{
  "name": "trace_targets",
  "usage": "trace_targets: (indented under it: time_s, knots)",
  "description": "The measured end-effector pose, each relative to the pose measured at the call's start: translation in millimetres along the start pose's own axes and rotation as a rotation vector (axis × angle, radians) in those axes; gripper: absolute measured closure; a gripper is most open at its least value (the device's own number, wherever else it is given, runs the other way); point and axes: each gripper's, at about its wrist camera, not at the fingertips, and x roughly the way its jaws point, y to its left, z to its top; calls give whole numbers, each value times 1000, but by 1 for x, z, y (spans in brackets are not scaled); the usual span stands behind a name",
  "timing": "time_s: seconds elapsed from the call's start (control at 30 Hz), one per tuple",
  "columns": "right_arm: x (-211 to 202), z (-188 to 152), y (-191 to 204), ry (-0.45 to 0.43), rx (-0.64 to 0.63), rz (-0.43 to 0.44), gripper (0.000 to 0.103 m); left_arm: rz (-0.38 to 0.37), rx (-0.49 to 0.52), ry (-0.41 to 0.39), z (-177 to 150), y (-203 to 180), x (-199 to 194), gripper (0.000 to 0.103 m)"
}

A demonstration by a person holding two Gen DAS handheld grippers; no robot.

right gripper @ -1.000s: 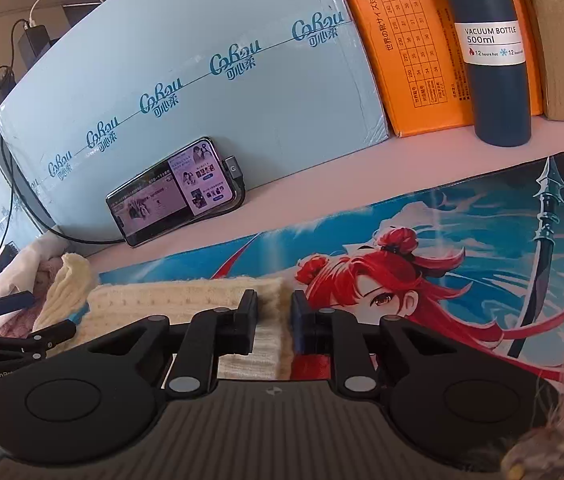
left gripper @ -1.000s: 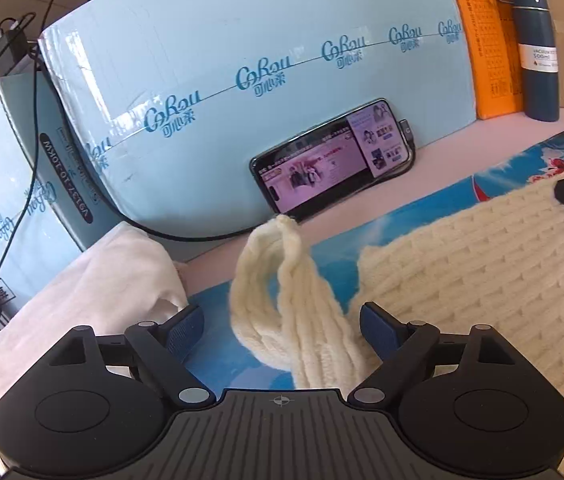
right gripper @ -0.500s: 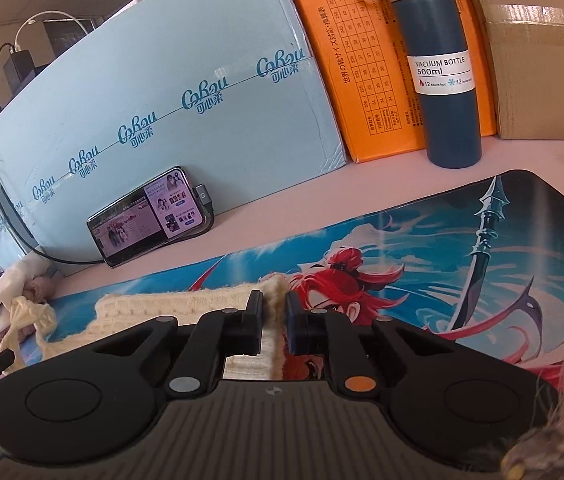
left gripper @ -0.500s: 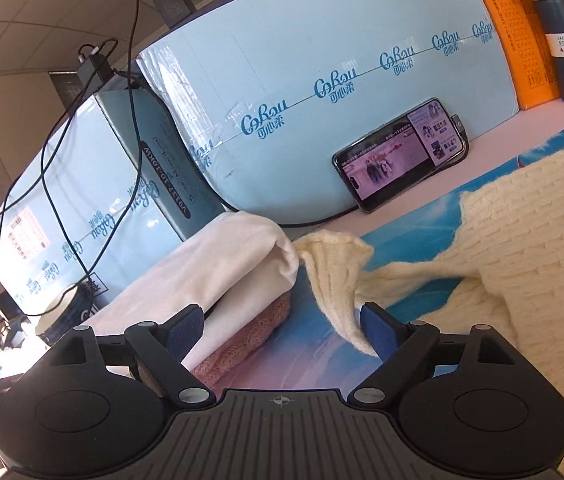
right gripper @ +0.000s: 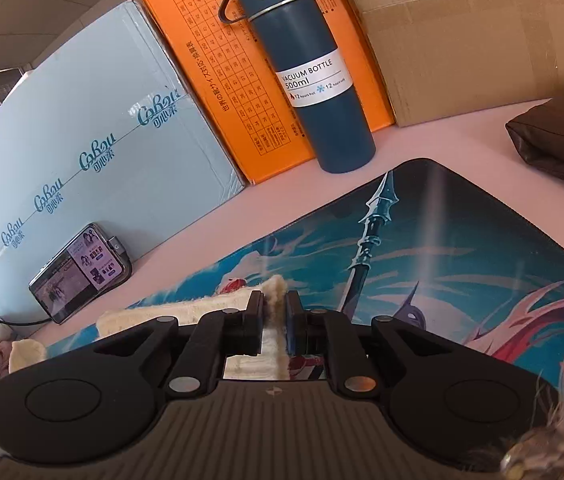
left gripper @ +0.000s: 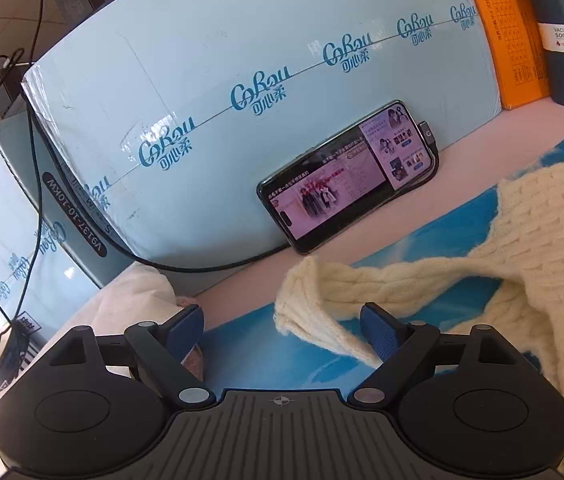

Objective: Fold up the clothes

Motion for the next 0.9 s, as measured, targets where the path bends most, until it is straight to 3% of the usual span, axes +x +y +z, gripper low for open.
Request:
trace_targets:
  time_s: [0.13, 0.2, 0.33, 0.37, 0.4, 0.47, 0.53, 0.63, 0.77, 0.83, 0.9]
  knots:
    - [-2, 0, 1, -11, 12, -1, 92, -4, -66, -46, 22, 11, -6, 15]
    - [-1, 0, 1, -6, 19, -7, 91, -40, -52, -34, 30, 10, -4, 15]
    - [3, 1, -3, 13, 41, -27, 87, -65, 83, 81, 27, -6, 17, 15]
    - [2, 1, -4, 13, 46, -25, 87, -80, 99, 95, 24, -8, 23, 20]
    - [2, 1, -4, 12, 49, -23, 87, -99, 98, 101, 21, -9, 27, 51]
    - [2, 1, -4, 12, 51, -23, 87, -147, 47, 91, 18, -2, 31, 92]
    - [3, 1, -5, 13, 56, -22, 87, -155, 0, 27, 18, 6, 27, 96]
    - [5, 2, -6, 18, 69, -29, 87, -138, -44, -76, 17, 19, 16, 94]
    - [7, 2, -9, 23, 81, -48, 83, -87, 107, 16, 1, 15, 28, 82]
    - [8, 2, -9, 24, 85, -46, 83, -57, 183, 43, -8, 12, 31, 73]
    - [8, 2, -9, 22, 83, -47, 83, -13, 238, 13, -13, 12, 25, 48]
